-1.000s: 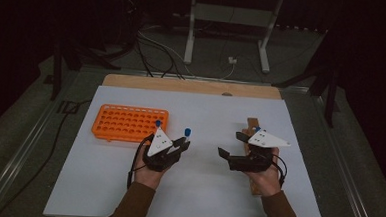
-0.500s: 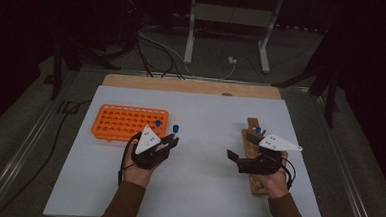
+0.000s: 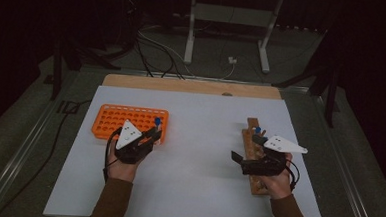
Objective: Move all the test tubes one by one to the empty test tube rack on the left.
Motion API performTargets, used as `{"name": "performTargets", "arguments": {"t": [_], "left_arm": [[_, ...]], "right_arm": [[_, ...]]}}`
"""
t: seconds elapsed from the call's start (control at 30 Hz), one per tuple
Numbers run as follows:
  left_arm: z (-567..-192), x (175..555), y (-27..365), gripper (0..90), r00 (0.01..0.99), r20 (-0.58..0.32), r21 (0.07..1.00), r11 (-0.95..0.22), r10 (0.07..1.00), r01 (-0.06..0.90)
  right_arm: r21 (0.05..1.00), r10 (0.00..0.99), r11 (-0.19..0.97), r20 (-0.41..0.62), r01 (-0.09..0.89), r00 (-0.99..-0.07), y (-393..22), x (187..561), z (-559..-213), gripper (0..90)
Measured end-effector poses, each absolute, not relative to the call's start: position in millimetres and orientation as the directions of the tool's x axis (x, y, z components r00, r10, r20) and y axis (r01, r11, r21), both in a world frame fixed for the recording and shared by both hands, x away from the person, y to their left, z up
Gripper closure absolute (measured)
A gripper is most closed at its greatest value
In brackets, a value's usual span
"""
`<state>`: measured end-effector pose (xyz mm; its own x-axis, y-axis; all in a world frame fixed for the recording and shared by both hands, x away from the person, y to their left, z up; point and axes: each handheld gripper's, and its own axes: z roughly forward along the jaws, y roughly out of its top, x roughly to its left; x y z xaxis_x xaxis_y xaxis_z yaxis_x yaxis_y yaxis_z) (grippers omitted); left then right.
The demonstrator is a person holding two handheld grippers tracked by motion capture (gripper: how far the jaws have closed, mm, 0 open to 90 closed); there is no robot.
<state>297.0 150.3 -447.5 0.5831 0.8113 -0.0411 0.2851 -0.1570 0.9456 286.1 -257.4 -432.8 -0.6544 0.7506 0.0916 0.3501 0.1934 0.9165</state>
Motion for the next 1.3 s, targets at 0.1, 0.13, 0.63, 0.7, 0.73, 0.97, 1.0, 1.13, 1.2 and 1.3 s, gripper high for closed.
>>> {"name": "performTargets", "arguments": {"t": [0.1, 0.13, 0.63, 0.7, 0.73, 0.97, 1.0, 1.13, 1.2, 1.3], "left_arm": [[-450, 302, 158, 78.0, 0.557, -0.043, 0.946, -0.146, 0.829, 0.289], [-451, 305, 160, 77.9, 0.550, -0.045, 0.947, -0.140, 0.834, 0.289], [-476, 339, 162, 78.0, 0.486, -0.058, 0.931, -0.129, 0.872, 0.341], [-479, 342, 160, 77.9, 0.481, -0.053, 0.927, -0.136, 0.875, 0.350], [-480, 342, 160, 77.9, 0.479, -0.052, 0.925, -0.139, 0.876, 0.355], [-487, 345, 156, 77.9, 0.479, -0.014, 0.899, -0.199, 0.877, 0.391], [-487, 346, 156, 77.9, 0.480, -0.012, 0.896, -0.204, 0.877, 0.395], [-490, 344, 154, 77.9, 0.481, -0.005, 0.889, -0.217, 0.876, 0.404], [-493, 343, 154, 78.0, 0.484, 0.003, 0.887, -0.226, 0.875, 0.404], [-496, 342, 154, 78.1, 0.486, 0.007, 0.882, -0.234, 0.874, 0.409]], "right_arm": [[0.918, 0.750, 0.185, 0.098, 0.350, -0.654, -259, 286, -433, 0.0], [0.919, 0.751, 0.183, 0.098, 0.348, -0.653, -260, 286, -432, 0.0], [0.920, 0.755, 0.169, 0.110, 0.353, -0.647, -265, 286, -430, 0.0], [0.921, 0.755, 0.167, 0.111, 0.353, -0.646, -266, 286, -429, 0.0], [0.920, 0.754, 0.168, 0.111, 0.354, -0.647, -266, 286, -429, 0.0], [0.919, 0.748, 0.175, 0.108, 0.353, -0.654, -265, 285, -429, 0.0], [0.919, 0.748, 0.176, 0.108, 0.352, -0.655, -265, 285, -429, 0.0], [0.919, 0.747, 0.175, 0.109, 0.352, -0.656, -266, 285, -429, 0.0], [0.920, 0.747, 0.174, 0.110, 0.352, -0.656, -266, 285, -429, 0.0], [0.919, 0.746, 0.176, 0.109, 0.353, -0.657, -265, 285, -429, 0.0]]}}
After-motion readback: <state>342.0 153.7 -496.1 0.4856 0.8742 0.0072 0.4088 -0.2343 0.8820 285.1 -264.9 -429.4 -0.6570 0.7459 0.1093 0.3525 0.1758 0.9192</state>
